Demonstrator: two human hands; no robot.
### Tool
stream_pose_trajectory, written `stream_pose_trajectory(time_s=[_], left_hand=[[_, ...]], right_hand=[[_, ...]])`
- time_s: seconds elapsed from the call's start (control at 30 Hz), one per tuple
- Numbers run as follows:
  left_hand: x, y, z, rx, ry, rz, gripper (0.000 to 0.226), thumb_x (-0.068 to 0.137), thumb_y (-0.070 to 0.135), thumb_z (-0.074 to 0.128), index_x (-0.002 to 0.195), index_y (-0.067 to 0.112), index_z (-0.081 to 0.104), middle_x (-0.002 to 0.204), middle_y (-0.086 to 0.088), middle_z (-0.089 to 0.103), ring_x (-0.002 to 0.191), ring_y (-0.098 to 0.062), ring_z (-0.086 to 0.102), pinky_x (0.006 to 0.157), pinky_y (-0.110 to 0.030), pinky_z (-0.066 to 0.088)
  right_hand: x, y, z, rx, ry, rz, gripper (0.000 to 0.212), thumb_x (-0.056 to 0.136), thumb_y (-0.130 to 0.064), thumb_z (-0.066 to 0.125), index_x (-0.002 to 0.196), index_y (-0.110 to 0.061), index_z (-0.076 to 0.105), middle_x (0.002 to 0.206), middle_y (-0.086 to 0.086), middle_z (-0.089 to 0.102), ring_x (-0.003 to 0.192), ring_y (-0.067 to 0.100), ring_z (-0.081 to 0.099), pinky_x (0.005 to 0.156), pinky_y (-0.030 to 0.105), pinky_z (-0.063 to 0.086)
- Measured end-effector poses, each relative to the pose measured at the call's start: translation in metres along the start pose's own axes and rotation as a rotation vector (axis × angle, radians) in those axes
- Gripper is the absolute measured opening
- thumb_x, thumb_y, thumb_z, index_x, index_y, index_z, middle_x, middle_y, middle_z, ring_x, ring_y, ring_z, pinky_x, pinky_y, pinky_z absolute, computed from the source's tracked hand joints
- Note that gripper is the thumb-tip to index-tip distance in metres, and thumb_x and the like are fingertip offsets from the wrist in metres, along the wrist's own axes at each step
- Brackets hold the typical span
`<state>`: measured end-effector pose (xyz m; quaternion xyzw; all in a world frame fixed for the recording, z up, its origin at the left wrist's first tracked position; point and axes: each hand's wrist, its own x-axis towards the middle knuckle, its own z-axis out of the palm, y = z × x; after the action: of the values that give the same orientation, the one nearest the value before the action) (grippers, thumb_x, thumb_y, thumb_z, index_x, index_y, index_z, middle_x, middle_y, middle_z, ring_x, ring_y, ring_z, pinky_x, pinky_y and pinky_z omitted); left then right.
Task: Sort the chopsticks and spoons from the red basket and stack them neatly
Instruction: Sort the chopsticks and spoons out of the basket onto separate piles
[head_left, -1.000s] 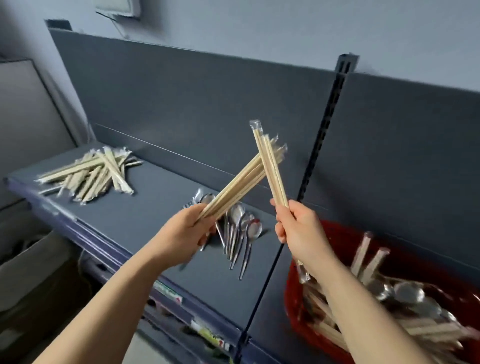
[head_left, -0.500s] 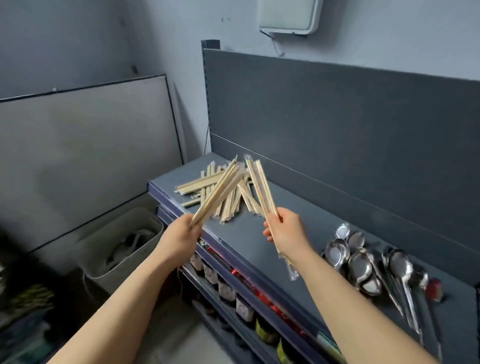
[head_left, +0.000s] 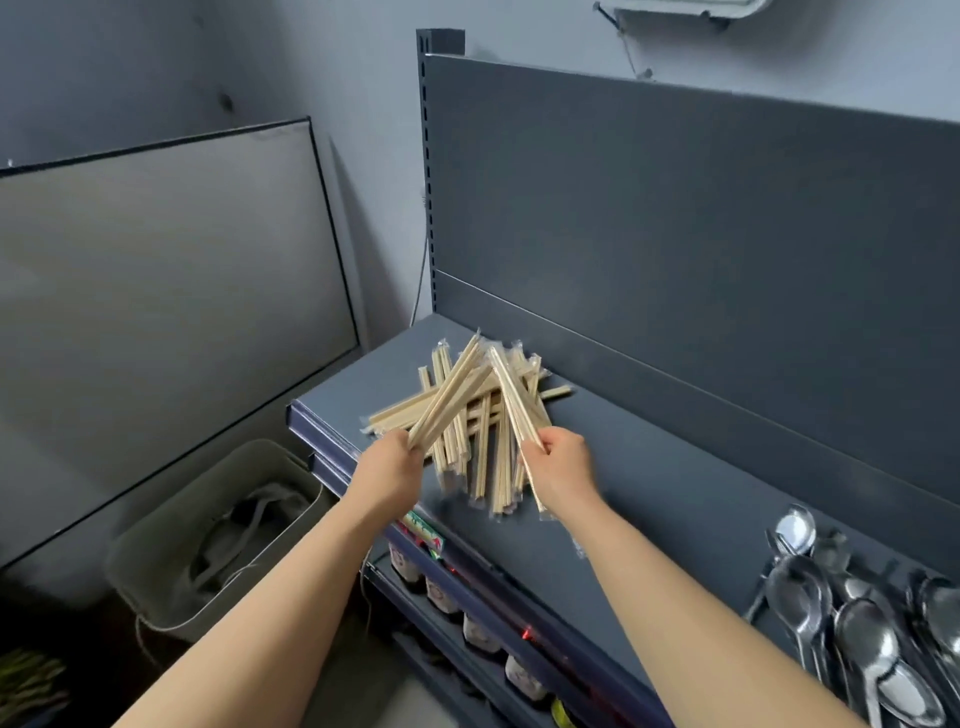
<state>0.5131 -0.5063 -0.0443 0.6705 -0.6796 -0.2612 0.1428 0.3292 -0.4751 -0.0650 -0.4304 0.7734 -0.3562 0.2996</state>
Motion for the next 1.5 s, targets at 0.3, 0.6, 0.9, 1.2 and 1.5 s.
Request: stream_pose_trajectory(time_s=[0.3, 0.6, 0.9, 1.2, 1.5], left_hand=[[0.075, 0.000, 0.012, 0.091, -0.052, 0.087, 0.026, 0.096, 0.018, 0.042, 0.070, 0.021, 0.041, 0.069, 0.001, 0.050, 0.058, -0.010, 0.045, 0.048, -0.024, 0.029], [0.099, 0.002, 0.006, 0.384, -0.050, 0.277, 0.033, 0.090, 0.052, 0.050, 0.086, 0.019, 0.051, 0.078, 0.003, 0.053, 0.067, -0.018, 0.054, 0.057, -0.029, 0.043], [0.106, -0.010, -0.002, 0.680, -0.010, 0.538, 0.048, 0.094, 0.058, 0.034, 0.104, 0.018, 0.059, 0.103, -0.003, 0.057, 0.095, -0.025, 0.054, 0.078, -0.034, 0.043], [0.079, 0.024, -0.019, 0.540, -0.105, 0.877, 0.042, 0.093, 0.054, 0.040, 0.110, 0.023, 0.064, 0.110, 0.002, 0.064, 0.100, -0.022, 0.059, 0.082, -0.033, 0.046], [-0.050, 0.102, 0.039, 0.162, -0.412, 1.359, 0.051, 0.086, 0.054, 0.038, 0.115, 0.023, 0.066, 0.107, 0.005, 0.067, 0.100, -0.021, 0.062, 0.082, -0.032, 0.047]], right_hand=[[0.047, -0.003, 0.019, -0.120, -0.014, 0.011, 0.023, 0.094, -0.021, 0.048, 0.078, -0.008, 0.058, 0.061, -0.001, 0.048, 0.054, 0.015, 0.040, 0.050, 0.028, 0.032], [0.049, -0.007, 0.015, -0.389, 0.085, -0.064, 0.029, 0.097, -0.028, 0.049, 0.124, -0.019, 0.056, 0.114, 0.001, 0.065, 0.100, 0.022, 0.062, 0.080, 0.033, 0.050], [0.024, -0.011, 0.018, -0.607, 0.136, -0.053, 0.036, 0.098, -0.033, 0.043, 0.130, -0.021, 0.054, 0.118, 0.001, 0.056, 0.109, 0.020, 0.053, 0.088, 0.030, 0.044], [-0.056, -0.022, -0.021, -0.508, 0.275, 0.065, 0.036, 0.098, -0.034, 0.047, 0.131, -0.022, 0.054, 0.129, -0.005, 0.058, 0.116, 0.018, 0.053, 0.094, 0.034, 0.046], [-0.214, 0.044, -0.098, -0.335, 0.582, 0.360, 0.042, 0.095, -0.036, 0.055, 0.134, -0.020, 0.055, 0.134, -0.006, 0.058, 0.122, 0.012, 0.053, 0.102, 0.027, 0.041]])
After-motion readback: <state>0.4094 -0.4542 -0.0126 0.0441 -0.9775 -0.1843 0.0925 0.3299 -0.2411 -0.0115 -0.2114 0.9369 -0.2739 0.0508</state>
